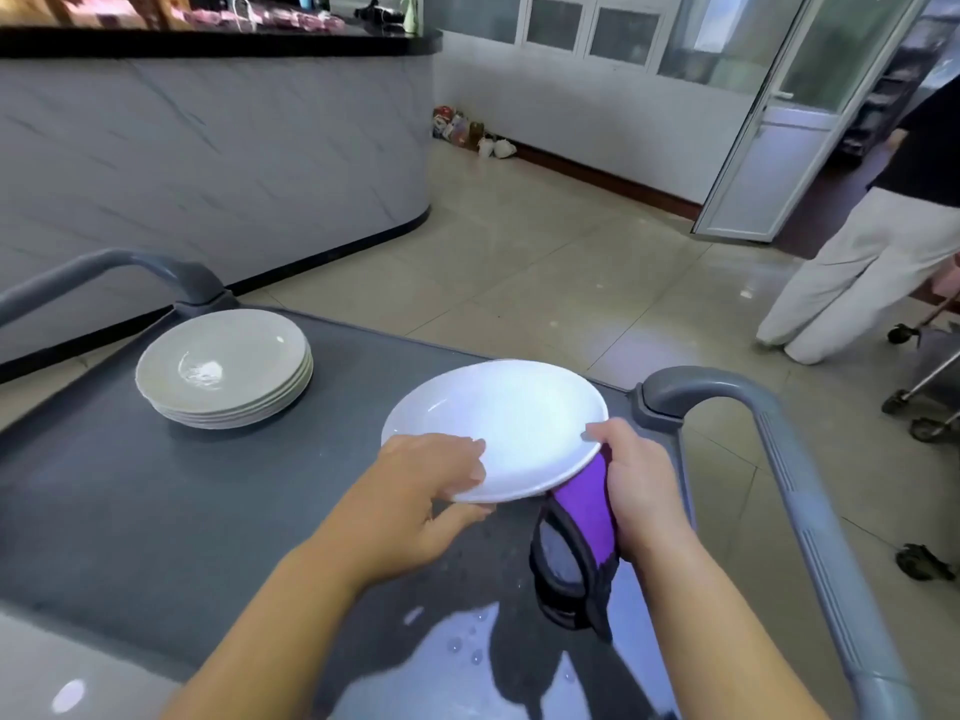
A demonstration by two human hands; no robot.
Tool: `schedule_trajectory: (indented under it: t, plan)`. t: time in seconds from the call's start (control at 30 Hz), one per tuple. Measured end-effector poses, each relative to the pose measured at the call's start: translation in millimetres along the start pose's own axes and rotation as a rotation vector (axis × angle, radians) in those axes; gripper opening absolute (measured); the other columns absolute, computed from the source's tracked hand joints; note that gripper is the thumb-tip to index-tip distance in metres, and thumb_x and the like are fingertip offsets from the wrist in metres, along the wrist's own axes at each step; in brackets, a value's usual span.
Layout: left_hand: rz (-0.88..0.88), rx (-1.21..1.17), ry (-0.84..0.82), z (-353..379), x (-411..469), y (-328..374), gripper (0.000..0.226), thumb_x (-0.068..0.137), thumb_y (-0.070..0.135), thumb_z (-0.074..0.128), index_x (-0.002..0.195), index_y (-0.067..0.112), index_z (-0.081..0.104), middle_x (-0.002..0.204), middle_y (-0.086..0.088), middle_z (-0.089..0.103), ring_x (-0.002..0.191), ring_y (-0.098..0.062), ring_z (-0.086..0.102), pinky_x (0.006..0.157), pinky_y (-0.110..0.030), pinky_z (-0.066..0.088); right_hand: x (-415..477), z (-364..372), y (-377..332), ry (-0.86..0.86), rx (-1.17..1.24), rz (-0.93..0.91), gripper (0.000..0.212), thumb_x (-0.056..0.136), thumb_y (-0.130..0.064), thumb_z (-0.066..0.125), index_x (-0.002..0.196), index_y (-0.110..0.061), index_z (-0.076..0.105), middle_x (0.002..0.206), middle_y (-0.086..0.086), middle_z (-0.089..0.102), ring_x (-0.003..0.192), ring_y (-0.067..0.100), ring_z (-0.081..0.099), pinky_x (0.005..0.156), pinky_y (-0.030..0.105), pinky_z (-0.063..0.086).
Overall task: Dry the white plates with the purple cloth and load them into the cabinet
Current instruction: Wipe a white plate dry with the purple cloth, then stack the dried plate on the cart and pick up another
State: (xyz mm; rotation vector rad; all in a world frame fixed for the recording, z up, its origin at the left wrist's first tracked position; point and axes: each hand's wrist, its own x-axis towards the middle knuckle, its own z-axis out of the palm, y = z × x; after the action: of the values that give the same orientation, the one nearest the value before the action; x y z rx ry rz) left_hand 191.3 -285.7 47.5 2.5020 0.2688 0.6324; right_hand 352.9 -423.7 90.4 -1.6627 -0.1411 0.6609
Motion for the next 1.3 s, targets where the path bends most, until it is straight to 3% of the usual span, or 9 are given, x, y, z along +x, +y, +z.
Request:
schedule_trajectory:
  t: [0.07, 0.13, 0.23, 0.33, 0.43, 0.5, 0.67, 0.9, 1.3]
  plan:
    - [-0.065, -0.064, 0.095, -2, -8, -5, 0.046, 0.084, 0.069, 0.048, 0.101, 0.032, 0.069, 0.126, 0.022, 0.060, 0.129, 0.007, 0.039, 0.105, -0.028, 0.027, 3, 6, 6, 0.027, 0.006, -0.042, 0.019, 0.086, -0.016, 0.054, 0.072, -0.004, 0.052, 0.074, 0.010, 0.049, 0.071, 0.022, 0.043, 0.063, 0.035, 0.031]
    - [-0.160, -0.082, 0.276, -7, -12, -8, 0.035, 0.082, 0.062, 0.054, 0.106, 0.038, 0.063, 0.131, 0.021, 0.055, 0.133, -0.007, 0.039, 0.108, -0.028, 0.023, 4, 12, 9, 0.013, 0.046, -0.101, 0.023, 0.087, -0.013, 0.053, 0.070, 0.002, 0.046, 0.074, 0.010, 0.044, 0.072, 0.022, 0.039, 0.063, 0.036, 0.028]
    - [-0.499, -0.224, 0.504, -16, -12, -7, 0.036, 0.080, 0.052, 0.062, 0.112, 0.041, 0.052, 0.124, 0.011, 0.051, 0.118, -0.015, 0.048, 0.100, -0.027, 0.037, 2, 24, 5, -0.037, 0.079, -0.190, 0.033, 0.077, -0.021, 0.054, 0.074, 0.009, 0.041, 0.075, 0.008, 0.039, 0.071, 0.020, 0.035, 0.064, 0.036, 0.025]
    - [-0.794, -0.653, 0.471, -27, -15, -19, 0.024, 0.082, 0.042, 0.070, 0.100, 0.030, 0.058, 0.103, 0.003, 0.064, 0.087, -0.021, 0.061, 0.073, -0.030, 0.050, 4, 37, 2, -0.123, 0.113, -0.238, 0.025, 0.080, -0.016, 0.052, 0.068, 0.003, 0.039, 0.067, 0.006, 0.042, 0.063, 0.016, 0.037, 0.057, 0.028, 0.028]
    - [-0.834, -0.822, 0.474, -36, -20, -28, 0.016, 0.092, 0.024, 0.063, 0.096, 0.008, 0.061, 0.064, -0.005, 0.064, 0.055, -0.021, 0.059, 0.054, -0.030, 0.051, 6, 49, 2, -0.190, 0.054, -0.248, 0.031, 0.091, -0.003, 0.048, 0.061, -0.008, 0.042, 0.055, -0.005, 0.047, 0.050, 0.010, 0.041, 0.045, 0.018, 0.033]
    - [-0.871, -0.817, 0.507, -45, -26, -40, 0.010, 0.096, 0.010, 0.054, 0.096, 0.002, 0.060, 0.058, -0.006, 0.063, 0.046, -0.017, 0.057, 0.047, -0.025, 0.049, 9, 62, 6, -0.255, 0.022, -0.257, 0.024, 0.095, -0.006, 0.050, 0.075, -0.008, 0.062, 0.063, -0.006, 0.066, 0.055, 0.007, 0.058, 0.050, 0.013, 0.043]
    - [-0.910, -0.792, 0.562, -76, -44, -82, 0.013, 0.097, 0.008, 0.053, 0.097, 0.004, 0.065, 0.070, -0.014, 0.066, 0.052, -0.018, 0.059, 0.050, -0.027, 0.051, 26, 105, 21, -0.314, -0.249, -0.250, 0.015, 0.096, -0.023, 0.058, 0.095, -0.019, 0.072, 0.087, -0.005, 0.075, 0.085, 0.013, 0.069, 0.075, 0.025, 0.051]
    - [-0.982, -0.659, 0.622, -118, -65, -150, 0.011, 0.096, 0.009, 0.055, 0.098, 0.013, 0.065, 0.079, -0.012, 0.070, 0.063, -0.022, 0.065, 0.055, -0.027, 0.054, 43, 170, 23, -0.291, -0.859, -0.331, 0.027, 0.096, -0.042, 0.051, 0.116, -0.027, 0.062, 0.103, -0.005, 0.066, 0.095, 0.019, 0.060, 0.083, 0.033, 0.047]
    - [-1.076, -0.656, 0.676, -152, -69, -250, 0.012, 0.096, 0.013, 0.056, 0.102, 0.005, 0.063, 0.080, -0.012, 0.069, 0.063, -0.023, 0.067, 0.062, -0.031, 0.051, 41, 237, 17, -0.242, -1.037, -0.339, 0.031, 0.097, -0.044, 0.046, 0.115, -0.022, 0.058, 0.101, -0.004, 0.066, 0.090, 0.019, 0.059, 0.084, 0.038, 0.050]
